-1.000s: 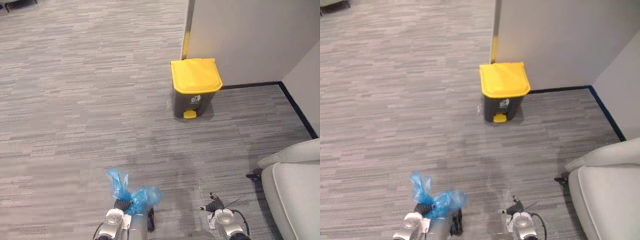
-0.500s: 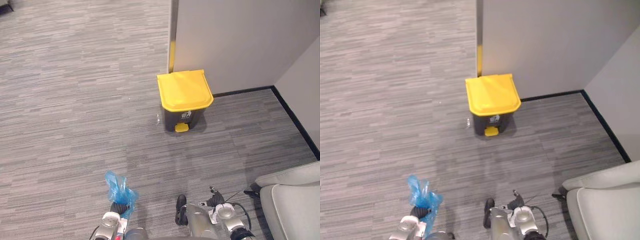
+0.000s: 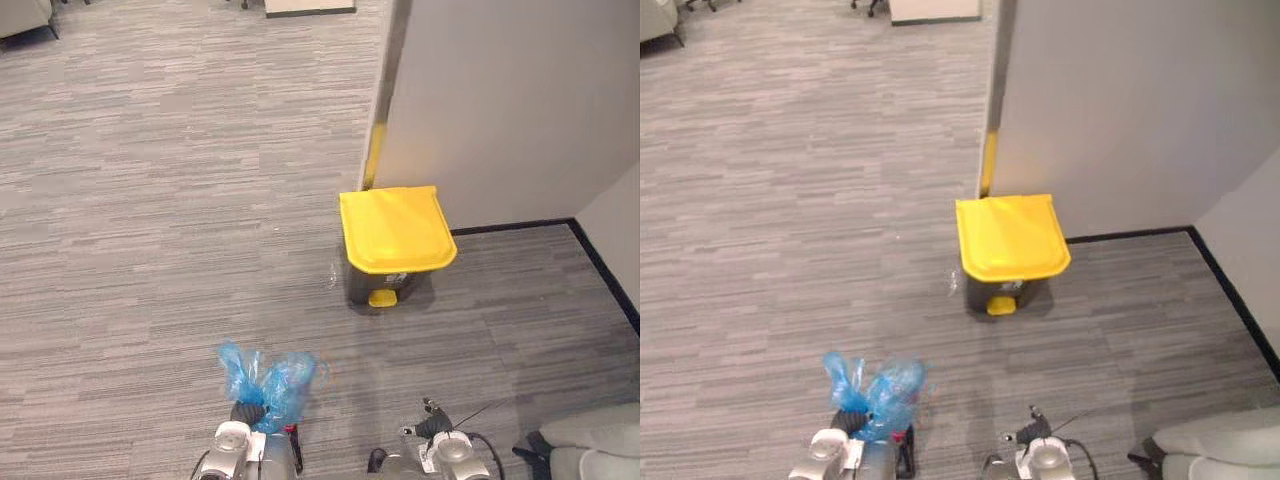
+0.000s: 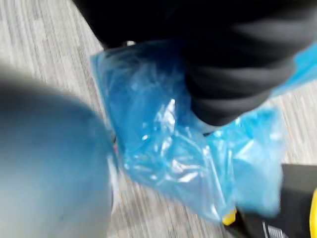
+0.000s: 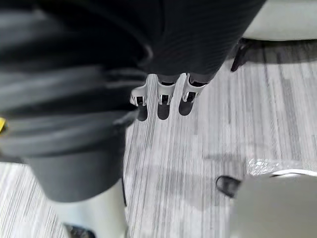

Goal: Gather rubbish on tea table into small bin, then transfer packed bag to large trash can.

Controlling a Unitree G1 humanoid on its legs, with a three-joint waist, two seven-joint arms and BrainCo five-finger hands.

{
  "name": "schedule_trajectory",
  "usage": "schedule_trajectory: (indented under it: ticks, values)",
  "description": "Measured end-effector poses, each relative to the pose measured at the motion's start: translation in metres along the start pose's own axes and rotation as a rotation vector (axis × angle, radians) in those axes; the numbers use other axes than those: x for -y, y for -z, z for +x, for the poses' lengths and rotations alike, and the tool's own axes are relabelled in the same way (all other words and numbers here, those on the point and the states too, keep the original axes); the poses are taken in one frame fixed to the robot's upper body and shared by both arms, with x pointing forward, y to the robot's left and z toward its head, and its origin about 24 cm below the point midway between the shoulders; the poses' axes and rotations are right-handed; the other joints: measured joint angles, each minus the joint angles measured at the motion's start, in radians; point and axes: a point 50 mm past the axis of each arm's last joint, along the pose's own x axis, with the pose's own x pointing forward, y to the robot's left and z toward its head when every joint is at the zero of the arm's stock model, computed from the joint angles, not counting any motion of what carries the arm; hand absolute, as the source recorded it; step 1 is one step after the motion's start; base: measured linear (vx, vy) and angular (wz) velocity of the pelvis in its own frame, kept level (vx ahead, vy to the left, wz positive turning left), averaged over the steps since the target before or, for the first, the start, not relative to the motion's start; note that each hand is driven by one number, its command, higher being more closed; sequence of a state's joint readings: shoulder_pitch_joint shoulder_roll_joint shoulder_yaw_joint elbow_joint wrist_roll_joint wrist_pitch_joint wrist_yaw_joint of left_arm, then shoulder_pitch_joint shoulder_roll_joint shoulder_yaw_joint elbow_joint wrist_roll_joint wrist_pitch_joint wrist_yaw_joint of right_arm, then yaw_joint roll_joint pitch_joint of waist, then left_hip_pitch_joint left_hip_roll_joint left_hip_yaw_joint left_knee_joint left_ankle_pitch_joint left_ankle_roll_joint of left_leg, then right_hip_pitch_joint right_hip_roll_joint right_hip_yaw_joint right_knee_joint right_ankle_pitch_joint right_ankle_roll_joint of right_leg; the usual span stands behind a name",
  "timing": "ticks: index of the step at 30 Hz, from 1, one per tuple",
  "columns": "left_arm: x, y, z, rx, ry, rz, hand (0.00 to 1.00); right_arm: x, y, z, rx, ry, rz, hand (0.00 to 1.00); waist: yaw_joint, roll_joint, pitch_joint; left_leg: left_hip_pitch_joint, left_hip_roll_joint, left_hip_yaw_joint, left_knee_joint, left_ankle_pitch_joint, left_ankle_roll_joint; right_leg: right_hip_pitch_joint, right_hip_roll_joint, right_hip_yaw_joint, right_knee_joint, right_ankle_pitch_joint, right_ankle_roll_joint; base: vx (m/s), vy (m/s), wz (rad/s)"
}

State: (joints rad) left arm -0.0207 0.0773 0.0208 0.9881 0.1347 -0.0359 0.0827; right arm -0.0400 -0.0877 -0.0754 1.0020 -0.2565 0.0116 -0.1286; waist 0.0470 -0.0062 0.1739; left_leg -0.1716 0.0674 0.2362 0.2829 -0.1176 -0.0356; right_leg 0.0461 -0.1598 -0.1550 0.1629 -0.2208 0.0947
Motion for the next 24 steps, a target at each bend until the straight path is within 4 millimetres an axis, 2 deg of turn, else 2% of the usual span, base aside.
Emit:
schedule_trajectory:
  ticks: [3,5,6,7,9,10,11,12,13,15,16,18,20,22,24]
  values:
    - [0.0,0.009,-0.002,-0.03,0.001,0.002,1.0,0.0,-0.005,0.001,0.016,-0.003,-0.004,0.0,0.001,0.007,0.0,0.068,-0.006,0.036,-0.006,-0.055,0.003,-0.062,-0.019,0.067,0.199,-0.021,0.033,0.22,0.128,-0.46]
    - [-0.005,0.012,-0.002,-0.041,-0.004,0.027,1.0,-0.004,-0.008,0.001,0.021,-0.012,-0.004,0.0,-0.004,-0.002,0.001,0.129,-0.014,0.062,-0.035,-0.069,0.012,-0.173,-0.048,0.087,0.453,-0.01,0.059,0.16,0.076,-0.27]
    - [-0.006,0.013,-0.002,-0.043,-0.003,0.04,1.0,-0.006,-0.006,0.001,0.013,-0.017,-0.004,0.0,-0.016,-0.006,0.0,0.146,-0.015,0.07,-0.044,-0.073,0.016,-0.206,-0.058,0.083,0.524,-0.015,0.053,0.2,0.03,-0.11]
    - [-0.008,0.012,-0.002,-0.038,-0.004,0.055,1.0,-0.006,-0.004,0.001,0.005,-0.021,-0.007,0.0,-0.018,-0.005,0.0,0.165,-0.014,0.075,-0.063,-0.075,0.015,-0.244,-0.058,0.064,0.563,-0.048,0.02,0.25,-0.013,-0.12]
    - [-0.014,0.011,-0.001,-0.038,-0.019,0.062,1.0,-0.005,-0.009,0.002,0.02,-0.02,-0.015,0.0,-0.024,0.001,0.004,0.185,0.008,0.078,-0.083,-0.075,0.015,-0.31,-0.024,0.022,0.549,-0.087,-0.023,0.2,-0.08,-0.16]
    - [-0.017,0.013,-0.001,-0.041,-0.026,0.065,1.0,-0.004,-0.012,0.003,0.027,-0.018,-0.022,0.0,-0.034,0.004,0.005,0.195,0.022,0.078,-0.09,-0.074,0.013,-0.337,0.005,-0.003,0.48,-0.083,-0.037,0.2,-0.151,-0.03]
    - [-0.021,0.015,-0.002,-0.047,-0.034,0.071,1.0,-0.005,-0.012,0.003,0.029,-0.021,-0.032,0.0,-0.041,-0.005,0.002,0.203,0.019,0.072,-0.09,-0.074,0.009,-0.341,0.032,-0.006,0.328,-0.021,-0.05,0.21,-0.16,0.07]
    - [-0.023,0.017,-0.002,-0.057,-0.038,0.075,1.0,-0.004,-0.008,0.002,0.02,-0.022,-0.046,0.0,-0.043,-0.012,0.008,0.214,0.003,0.055,-0.088,-0.078,0.001,-0.326,0.04,0.003,0.264,0.058,-0.122,0.3,-0.169,0.03]
    - [-0.015,0.016,-0.002,-0.059,-0.02,0.063,1.0,0.002,-0.007,0.003,0.016,-0.007,-0.055,0.0,-0.044,0.019,0.003,0.221,0.028,0.017,-0.092,-0.086,-0.011,-0.295,0.069,-0.005,0.243,0.071,-0.122,0.3,-0.157,-0.16]
    - [-0.008,0.021,-0.004,-0.071,-0.004,0.05,1.0,0.009,-0.006,0.004,0.014,0.006,-0.064,0.0,-0.037,0.041,-0.007,0.222,0.047,-0.035,-0.102,-0.087,-0.018,-0.28,0.095,-0.007,0.211,0.072,-0.123,0.22,-0.124,-0.2]
    - [-0.005,0.019,-0.003,-0.067,0.002,0.044,1.0,0.01,-0.002,0.004,0.001,0.011,-0.062,0.0,-0.049,0.045,-0.007,0.227,0.055,-0.057,-0.105,-0.076,-0.035,-0.263,0.104,-0.019,0.191,0.072,-0.124,0.15,-0.083,0.07]
    - [-0.002,0.011,-0.001,-0.043,0.008,0.041,1.0,0.013,0.009,0.002,-0.035,0.021,-0.04,0.0,-0.05,0.041,-0.001,0.219,0.066,-0.067,-0.062,-0.067,-0.051,-0.218,0.107,-0.044,0.152,0.069,-0.126,0.16,-0.077,0.37]
    - [-0.001,0.007,0.0,-0.036,0.002,0.005,1.0,0.013,0.015,0.0,-0.048,0.022,-0.04,0.0,-0.045,0.026,0.007,0.167,0.082,-0.067,0.099,-0.068,-0.054,-0.161,0.103,-0.06,0.113,0.067,-0.128,0.11,-0.031,0.36]
    - [0.004,0.008,-0.001,-0.033,0.008,-0.011,1.0,0.009,0.019,-0.002,-0.055,0.016,-0.027,0.0,-0.034,0.022,0.01,0.068,0.122,-0.055,0.347,-0.061,-0.078,-0.102,0.098,-0.067,0.075,0.065,-0.134,0.1,0.054,0.02]
    - [0.006,0.009,-0.002,-0.035,0.01,-0.025,1.0,0.009,0.017,-0.002,-0.048,0.016,-0.018,0.0,-0.032,0.026,0.007,0.044,0.128,-0.047,0.32,-0.121,-0.061,-0.08,0.096,-0.064,0.059,0.065,-0.134,0.09,0.11,-0.05]
